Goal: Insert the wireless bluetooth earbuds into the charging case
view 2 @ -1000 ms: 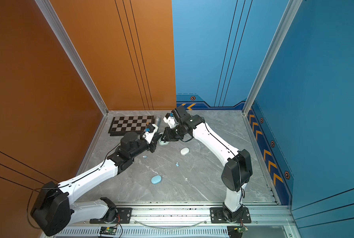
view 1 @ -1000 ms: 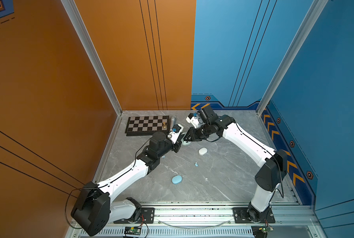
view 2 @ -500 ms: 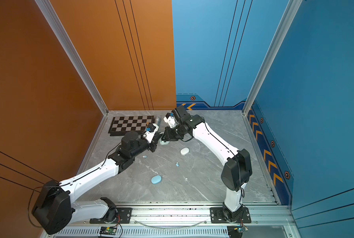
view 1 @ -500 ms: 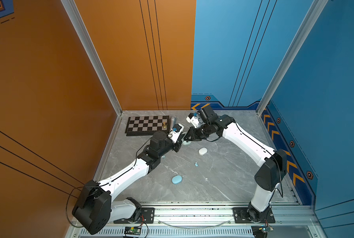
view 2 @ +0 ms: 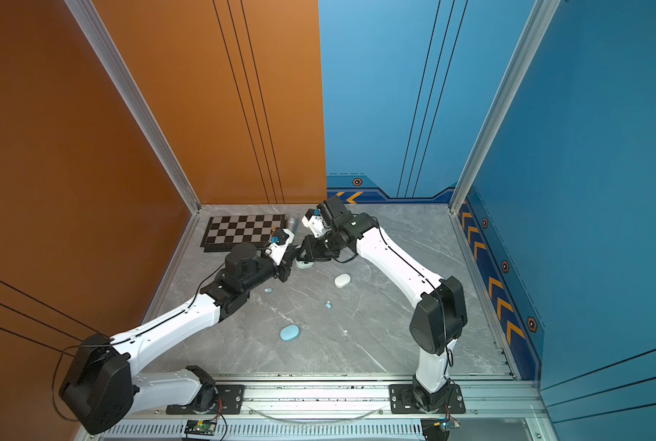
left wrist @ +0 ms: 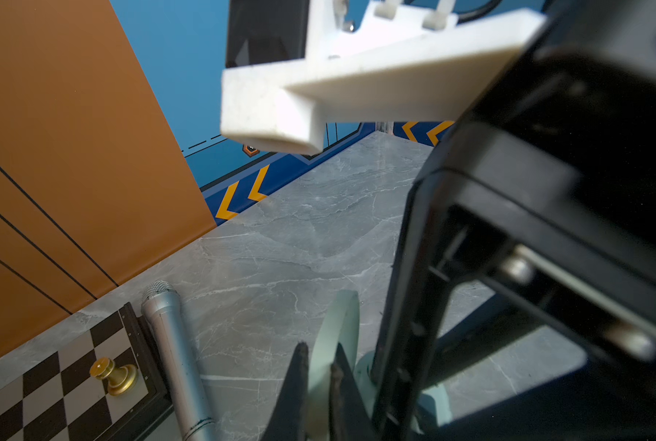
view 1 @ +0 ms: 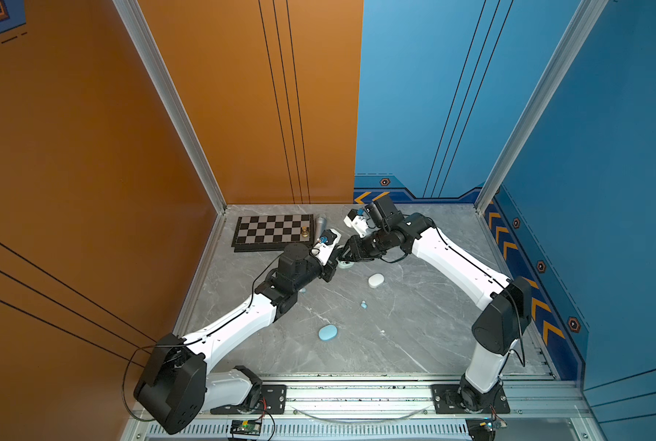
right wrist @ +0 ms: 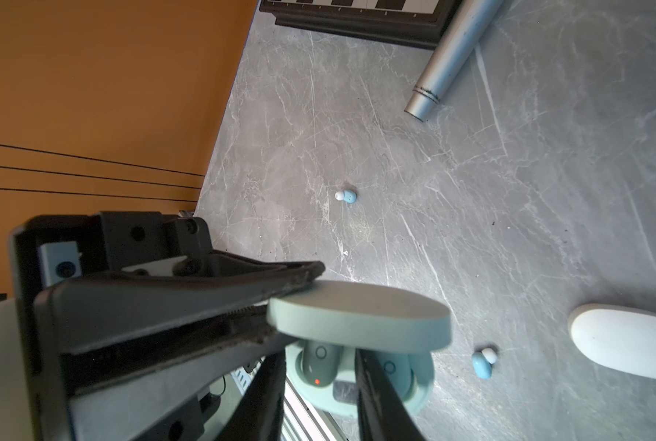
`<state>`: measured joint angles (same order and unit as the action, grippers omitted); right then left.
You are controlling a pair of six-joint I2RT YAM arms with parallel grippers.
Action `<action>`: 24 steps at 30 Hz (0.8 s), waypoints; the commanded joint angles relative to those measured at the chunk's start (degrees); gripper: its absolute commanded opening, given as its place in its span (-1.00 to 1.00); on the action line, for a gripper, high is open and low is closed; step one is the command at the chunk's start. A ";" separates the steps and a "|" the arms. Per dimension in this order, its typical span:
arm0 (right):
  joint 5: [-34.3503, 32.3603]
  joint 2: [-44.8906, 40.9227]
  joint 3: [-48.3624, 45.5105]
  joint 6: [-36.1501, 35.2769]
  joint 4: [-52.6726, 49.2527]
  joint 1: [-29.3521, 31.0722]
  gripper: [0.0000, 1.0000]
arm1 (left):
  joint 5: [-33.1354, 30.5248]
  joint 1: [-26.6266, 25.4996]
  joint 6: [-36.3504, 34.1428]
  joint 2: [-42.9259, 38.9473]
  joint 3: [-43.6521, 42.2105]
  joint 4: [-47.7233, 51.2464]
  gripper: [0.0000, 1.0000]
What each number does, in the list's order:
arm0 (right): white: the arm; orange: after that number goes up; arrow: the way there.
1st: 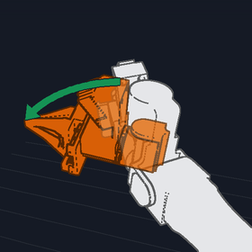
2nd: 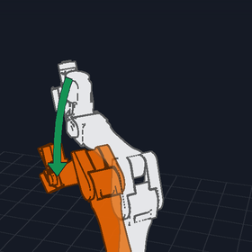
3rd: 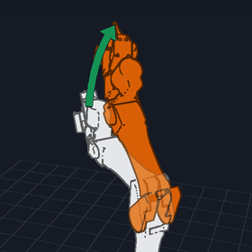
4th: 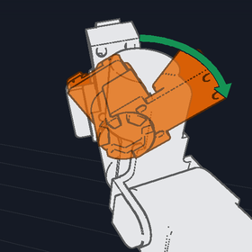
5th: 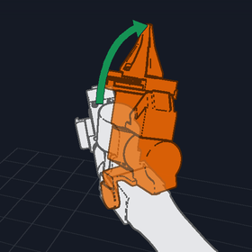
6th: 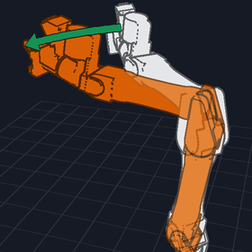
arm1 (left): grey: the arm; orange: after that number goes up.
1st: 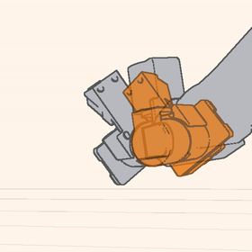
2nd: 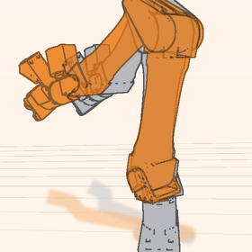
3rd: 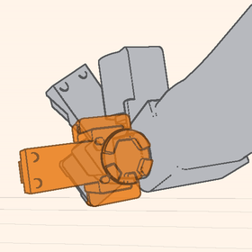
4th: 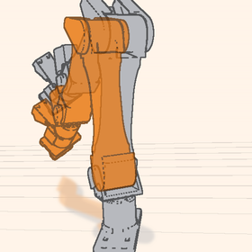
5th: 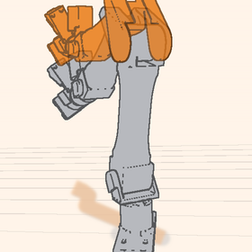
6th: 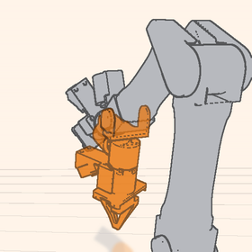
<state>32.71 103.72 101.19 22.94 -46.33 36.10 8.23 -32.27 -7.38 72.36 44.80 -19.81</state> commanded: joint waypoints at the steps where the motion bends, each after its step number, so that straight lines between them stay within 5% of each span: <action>1: -1.85 -2.17 0.27 -0.19 -0.45 -0.13 -0.28 | 0.68 0.07 1.20 0.05 2.05 -2.77 -1.00; 12: -1.63 -6.02 1.38 2.84 0.49 -2.42 -0.27 | 0.90 -0.06 1.34 1.17 1.77 -3.90 -1.00; 15: -5.96 -9.51 -0.19 5.62 0.37 -4.70 -0.27 | 2.77 -0.43 0.32 1.95 1.49 -4.53 -1.00; 20: -19.83 -17.83 -11.67 17.63 -1.80 -14.98 -0.22 | 7.56 -4.53 -5.09 5.50 1.74 -4.83 -1.00; 24: -23.23 -23.33 -22.29 23.02 -2.19 -23.79 -0.27 | 9.08 -10.59 -9.62 11.67 2.16 -7.28 -1.00</action>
<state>16.38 82.00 84.51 39.09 -45.56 15.77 13.74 -39.70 -12.49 80.86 45.50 -24.23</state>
